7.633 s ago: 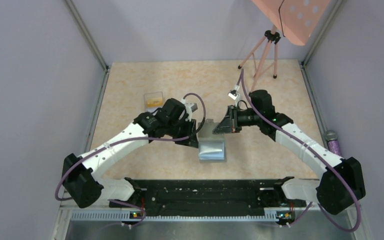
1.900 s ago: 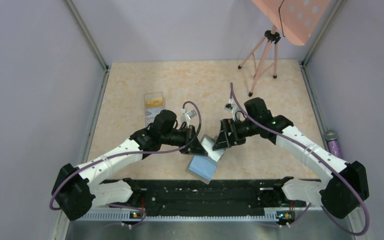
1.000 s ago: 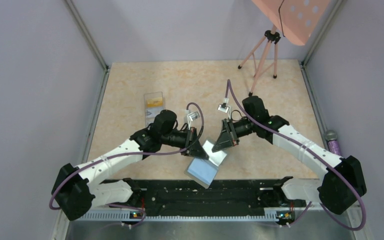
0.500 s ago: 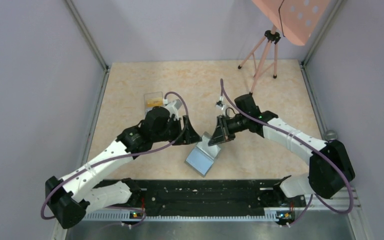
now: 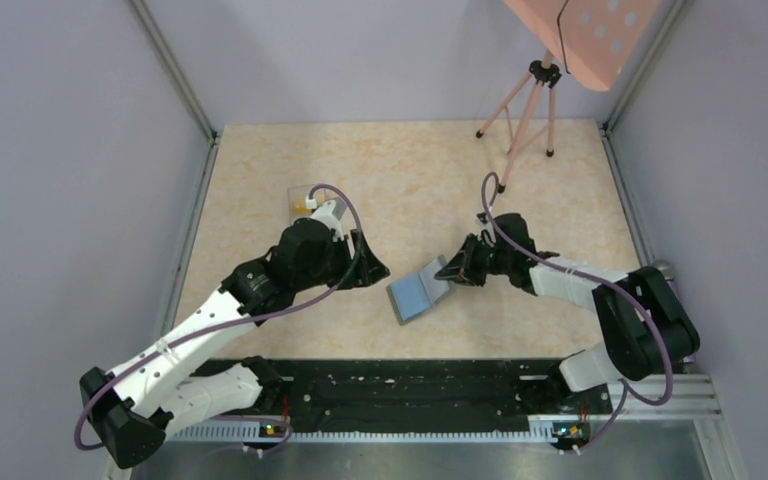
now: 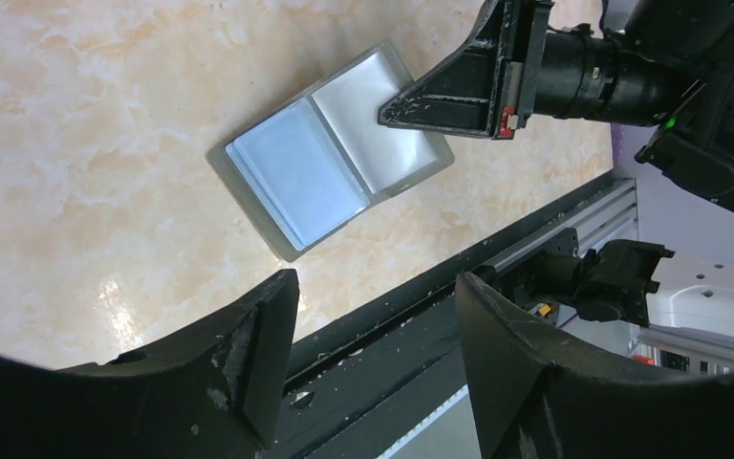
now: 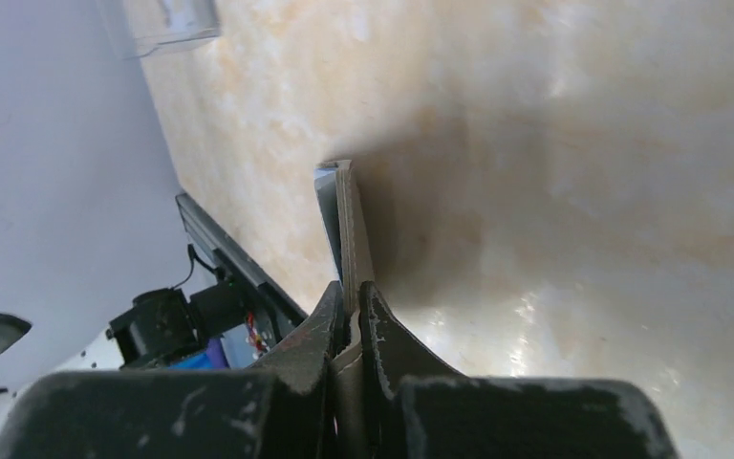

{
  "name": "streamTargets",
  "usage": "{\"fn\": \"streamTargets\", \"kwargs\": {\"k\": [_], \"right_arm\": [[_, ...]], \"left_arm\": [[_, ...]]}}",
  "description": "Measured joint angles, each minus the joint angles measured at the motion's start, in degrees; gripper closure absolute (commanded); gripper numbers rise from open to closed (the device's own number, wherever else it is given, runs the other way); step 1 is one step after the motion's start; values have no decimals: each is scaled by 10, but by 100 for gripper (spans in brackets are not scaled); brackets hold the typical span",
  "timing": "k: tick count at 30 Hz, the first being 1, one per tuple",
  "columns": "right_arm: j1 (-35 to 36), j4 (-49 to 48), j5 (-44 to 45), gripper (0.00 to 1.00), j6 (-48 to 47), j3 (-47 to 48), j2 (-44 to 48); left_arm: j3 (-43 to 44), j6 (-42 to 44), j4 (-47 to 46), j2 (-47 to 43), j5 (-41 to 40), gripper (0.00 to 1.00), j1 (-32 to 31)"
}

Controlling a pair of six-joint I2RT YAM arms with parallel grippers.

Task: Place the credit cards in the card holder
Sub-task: Place the card holder at the center of the board.

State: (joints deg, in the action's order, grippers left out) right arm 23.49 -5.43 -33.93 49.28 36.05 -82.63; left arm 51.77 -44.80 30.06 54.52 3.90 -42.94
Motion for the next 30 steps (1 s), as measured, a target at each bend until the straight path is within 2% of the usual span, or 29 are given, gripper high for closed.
{"fn": "streamTargets", "kwargs": {"k": [3, 5, 8, 10, 12, 15, 17, 19, 23, 27, 30], "right_arm": [[0, -29, 20, 98, 25, -44, -6], [0, -35, 35, 87, 35, -72, -6], [0, -14, 60, 58, 34, -89, -2], [0, 16, 80, 43, 28, -91, 10], [0, 43, 94, 33, 16, -89, 39], [0, 112, 132, 29, -18, -78, 83], [0, 169, 164, 30, -50, -56, 104], [0, 214, 183, 35, -80, -28, 114], [5, 273, 199, 61, -136, 47, 118], [37, 288, 188, 86, -169, 97, 116], [75, 281, 166, 99, -178, 112, 92]], "left_arm": [[-13, 0, -7, 0, 10, 34, 0], [-22, 0, -11, 0, 14, 34, 0], [-30, 0, -16, 0, 17, 34, 0], [-34, -1, -20, 0, 17, 34, 0], [-40, -2, -27, -1, 18, 34, 0], [-51, -5, -31, -1, 18, 34, 0], [-57, -9, -31, -1, 19, 34, 0], [-62, -13, -31, -1, 19, 34, 0], [-63, -20, -32, 4, 27, 35, 0], [-63, -28, -39, 38, 51, 35, 0], [-63, -33, -42, 71, 73, 36, 0]]}}
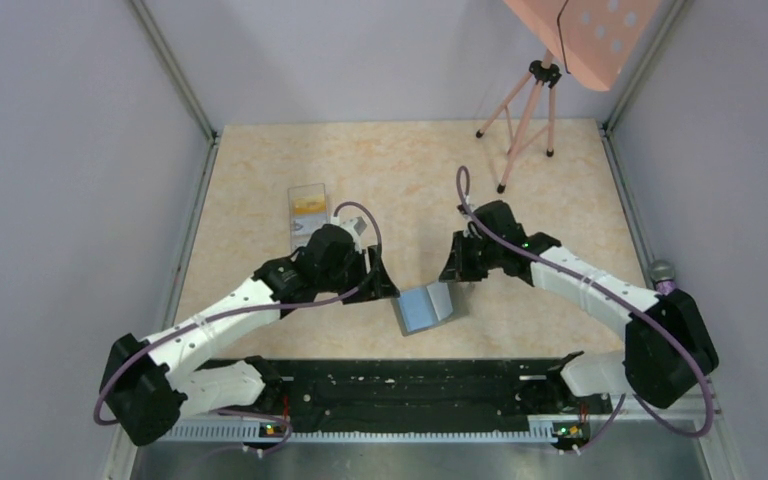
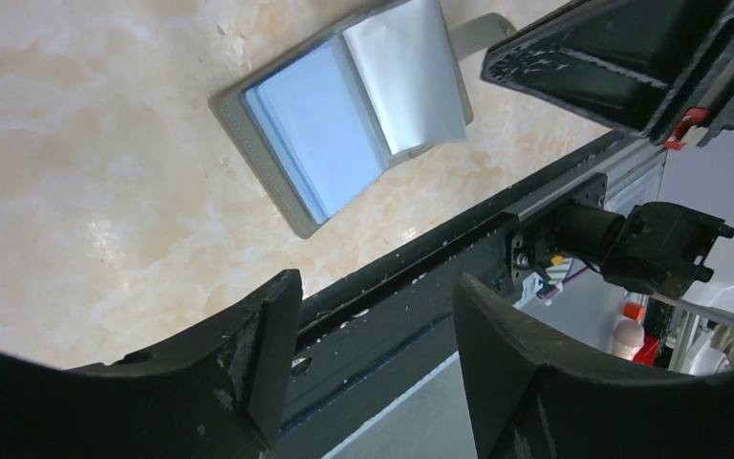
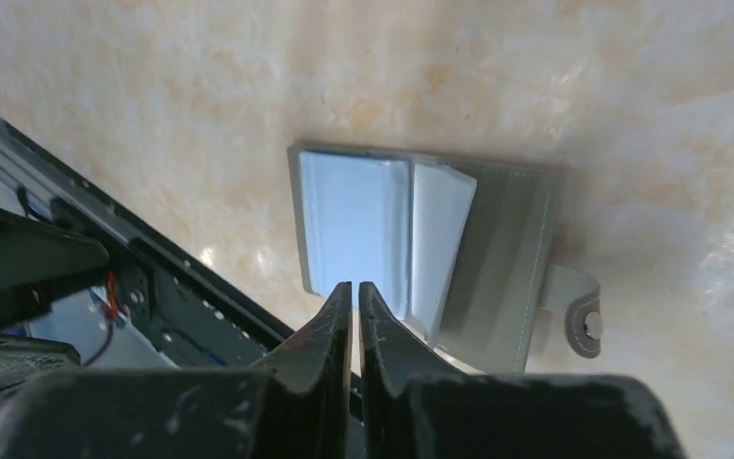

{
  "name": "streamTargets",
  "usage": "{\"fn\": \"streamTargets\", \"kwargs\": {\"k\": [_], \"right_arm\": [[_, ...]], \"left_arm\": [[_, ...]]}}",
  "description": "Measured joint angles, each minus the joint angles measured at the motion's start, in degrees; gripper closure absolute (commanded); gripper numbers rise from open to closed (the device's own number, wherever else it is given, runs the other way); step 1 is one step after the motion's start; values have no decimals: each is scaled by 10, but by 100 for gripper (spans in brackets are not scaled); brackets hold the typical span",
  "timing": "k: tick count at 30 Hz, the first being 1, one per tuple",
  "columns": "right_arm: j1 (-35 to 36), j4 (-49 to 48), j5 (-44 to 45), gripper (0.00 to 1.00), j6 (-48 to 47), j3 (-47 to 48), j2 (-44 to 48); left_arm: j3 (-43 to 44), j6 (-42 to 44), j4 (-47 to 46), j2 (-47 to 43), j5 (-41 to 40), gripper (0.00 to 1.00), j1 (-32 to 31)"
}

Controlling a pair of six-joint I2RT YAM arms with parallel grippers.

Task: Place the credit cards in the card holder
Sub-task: Place the card holder at the center of the board, then move the storage box to the center of the board.

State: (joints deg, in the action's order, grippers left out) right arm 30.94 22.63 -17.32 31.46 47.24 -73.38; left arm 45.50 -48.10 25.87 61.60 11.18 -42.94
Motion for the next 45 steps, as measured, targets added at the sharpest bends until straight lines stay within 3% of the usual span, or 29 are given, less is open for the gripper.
{"fn": "streamTargets", "kwargs": {"k": [5, 10, 15, 24, 33, 41, 45], "right_arm": [[25, -10, -17, 100, 1, 1, -80], [26, -3, 31, 100, -7, 1, -135], [26, -8, 70, 100, -18, -20, -141], [26, -26, 60, 100, -15, -33, -141], [26, -29, 47, 95, -12, -33, -141], [25, -30, 31, 93, -5, -38, -139], [25, -30, 24, 92, -4, -45, -135]], "left_arm": [[-2, -12, -15, 52, 44, 38, 0], [-7, -17, -35, 73, 67, 38, 0], [-9, -17, -47, 74, 75, 37, 0], [-26, -36, -65, 49, 59, 33, 9], [-36, -43, -89, 30, 90, 34, 167], [11, -19, 12, 54, 46, 35, 307], [24, -37, 27, 83, 12, 37, 341]]}}
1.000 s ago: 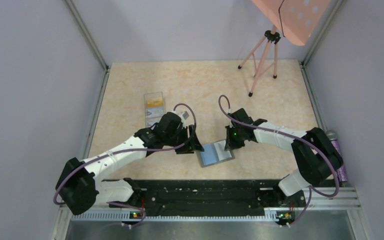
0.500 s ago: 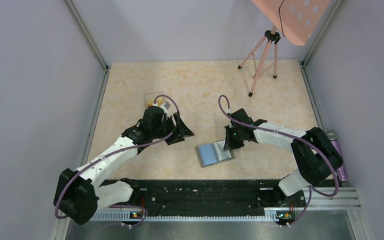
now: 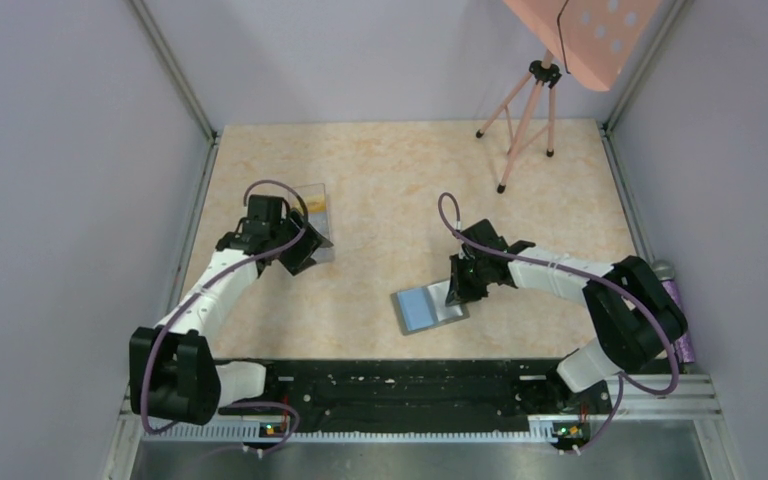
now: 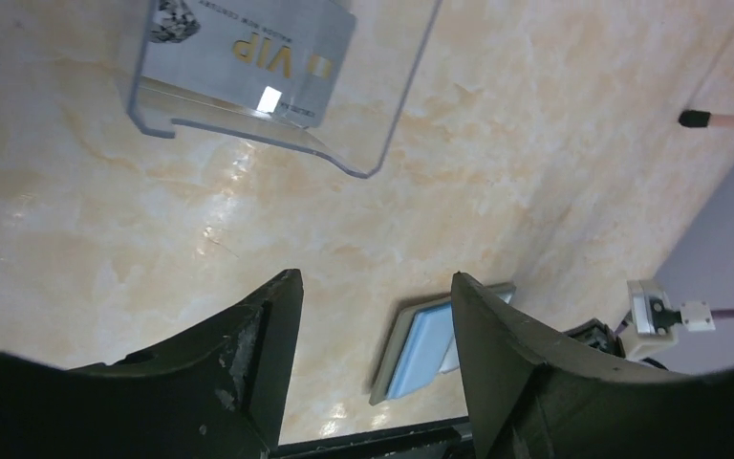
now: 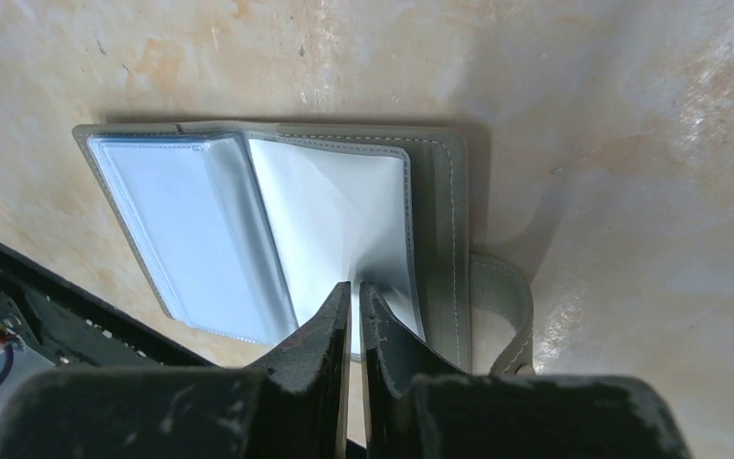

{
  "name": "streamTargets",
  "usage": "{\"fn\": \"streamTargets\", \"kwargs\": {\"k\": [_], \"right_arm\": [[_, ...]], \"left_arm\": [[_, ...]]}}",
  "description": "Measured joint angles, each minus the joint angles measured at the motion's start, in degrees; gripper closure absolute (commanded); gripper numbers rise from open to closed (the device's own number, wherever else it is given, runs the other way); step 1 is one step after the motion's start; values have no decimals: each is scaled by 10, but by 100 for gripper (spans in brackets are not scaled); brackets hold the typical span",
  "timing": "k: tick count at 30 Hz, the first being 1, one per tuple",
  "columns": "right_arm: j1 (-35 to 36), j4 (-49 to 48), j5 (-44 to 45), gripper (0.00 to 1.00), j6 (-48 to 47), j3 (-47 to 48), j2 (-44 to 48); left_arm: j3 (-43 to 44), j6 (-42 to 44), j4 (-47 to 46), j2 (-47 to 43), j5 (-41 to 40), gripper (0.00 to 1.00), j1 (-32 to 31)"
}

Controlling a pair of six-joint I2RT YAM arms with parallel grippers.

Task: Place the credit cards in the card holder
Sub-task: Move the storage box to the center of the board.

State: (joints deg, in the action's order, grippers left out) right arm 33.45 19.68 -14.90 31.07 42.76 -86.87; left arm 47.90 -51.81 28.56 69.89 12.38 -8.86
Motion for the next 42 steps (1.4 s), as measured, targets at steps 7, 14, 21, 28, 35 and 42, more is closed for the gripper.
{"fn": "streamTargets", "kwargs": {"k": [7, 14, 21, 28, 35, 42], "right_arm": [[-3, 1, -6, 92, 0, -1, 1], [-4, 5, -15, 92, 0, -8, 8], [-6, 6, -22, 92, 0, -12, 9], [-6, 6, -26, 92, -2, -12, 9], [-6, 8, -28, 91, -5, -12, 9], [-9, 12, -30, 91, -7, -12, 9]], "left_arm": [[12, -35, 17, 68, -42, 39, 4], [16, -57, 18, 105, -74, 39, 12], [12, -72, -1, 105, -85, 42, 35], [12, -67, -6, 147, -88, 49, 45], [55, -43, 10, 199, -85, 62, 47], [93, -11, 16, 227, -84, 84, 48]]}}
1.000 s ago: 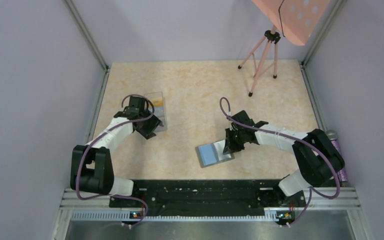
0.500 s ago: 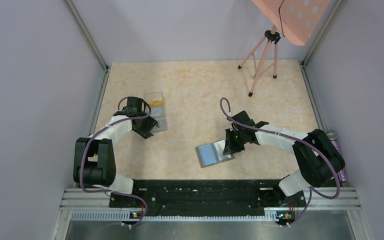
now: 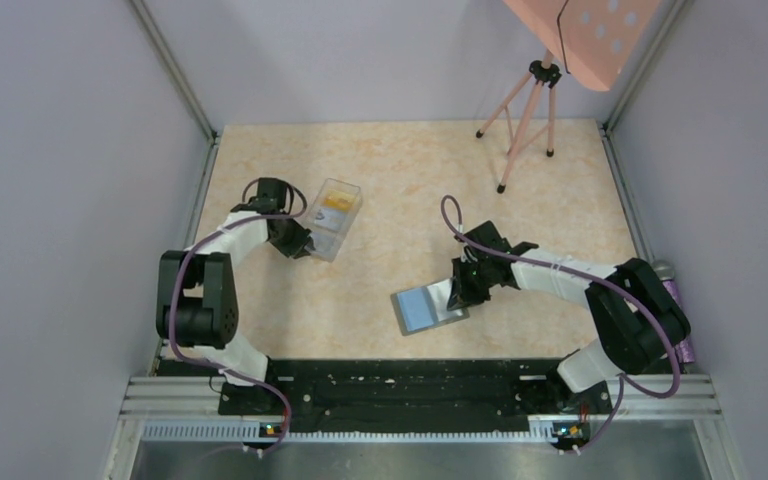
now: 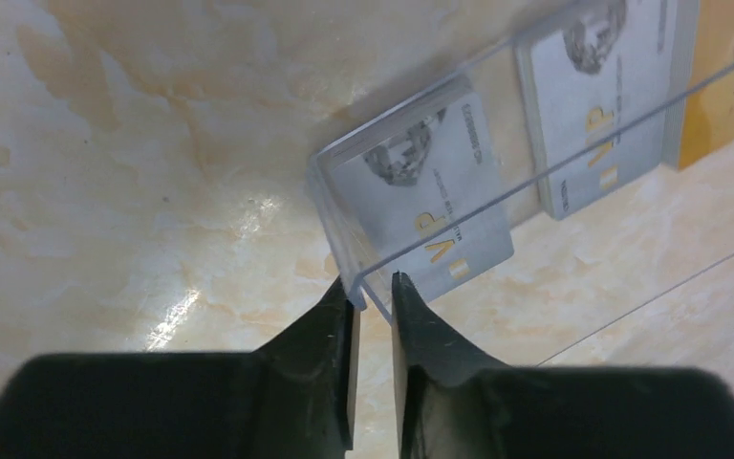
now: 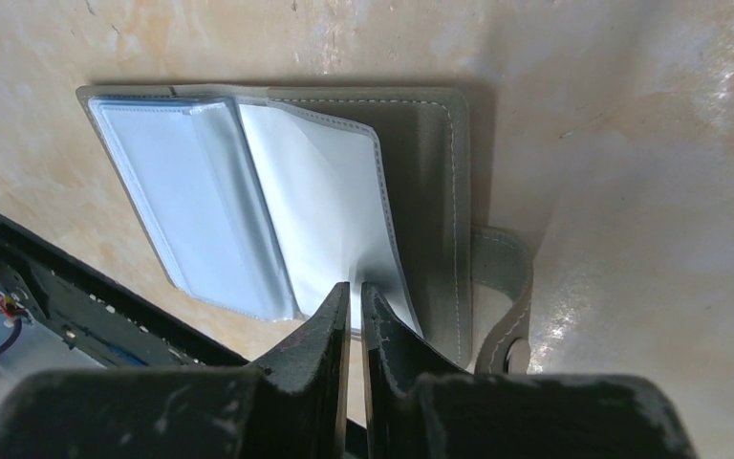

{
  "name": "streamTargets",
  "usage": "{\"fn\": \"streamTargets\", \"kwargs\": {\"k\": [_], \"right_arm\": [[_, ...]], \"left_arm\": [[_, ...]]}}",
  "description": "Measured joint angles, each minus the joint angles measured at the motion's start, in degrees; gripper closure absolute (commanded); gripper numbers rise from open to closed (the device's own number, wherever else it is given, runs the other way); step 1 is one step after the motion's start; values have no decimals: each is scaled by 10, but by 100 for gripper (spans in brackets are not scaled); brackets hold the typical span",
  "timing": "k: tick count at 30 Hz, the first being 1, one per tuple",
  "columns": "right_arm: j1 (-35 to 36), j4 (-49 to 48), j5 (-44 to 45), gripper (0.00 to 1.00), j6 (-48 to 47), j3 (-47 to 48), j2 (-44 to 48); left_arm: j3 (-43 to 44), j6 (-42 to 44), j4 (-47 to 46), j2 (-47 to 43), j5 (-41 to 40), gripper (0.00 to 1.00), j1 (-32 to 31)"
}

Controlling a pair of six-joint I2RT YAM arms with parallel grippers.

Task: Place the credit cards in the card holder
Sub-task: Move the storage box to the center of the board.

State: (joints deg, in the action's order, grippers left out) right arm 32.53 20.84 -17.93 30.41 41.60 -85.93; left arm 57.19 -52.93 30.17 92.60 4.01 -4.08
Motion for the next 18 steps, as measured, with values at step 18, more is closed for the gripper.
{"fn": "streamTargets", "kwargs": {"k": [18], "right_arm": [[-23, 21, -8, 91, -10, 2, 12]], "left_arm": [[126, 162, 89, 94, 23, 100, -19]]}}
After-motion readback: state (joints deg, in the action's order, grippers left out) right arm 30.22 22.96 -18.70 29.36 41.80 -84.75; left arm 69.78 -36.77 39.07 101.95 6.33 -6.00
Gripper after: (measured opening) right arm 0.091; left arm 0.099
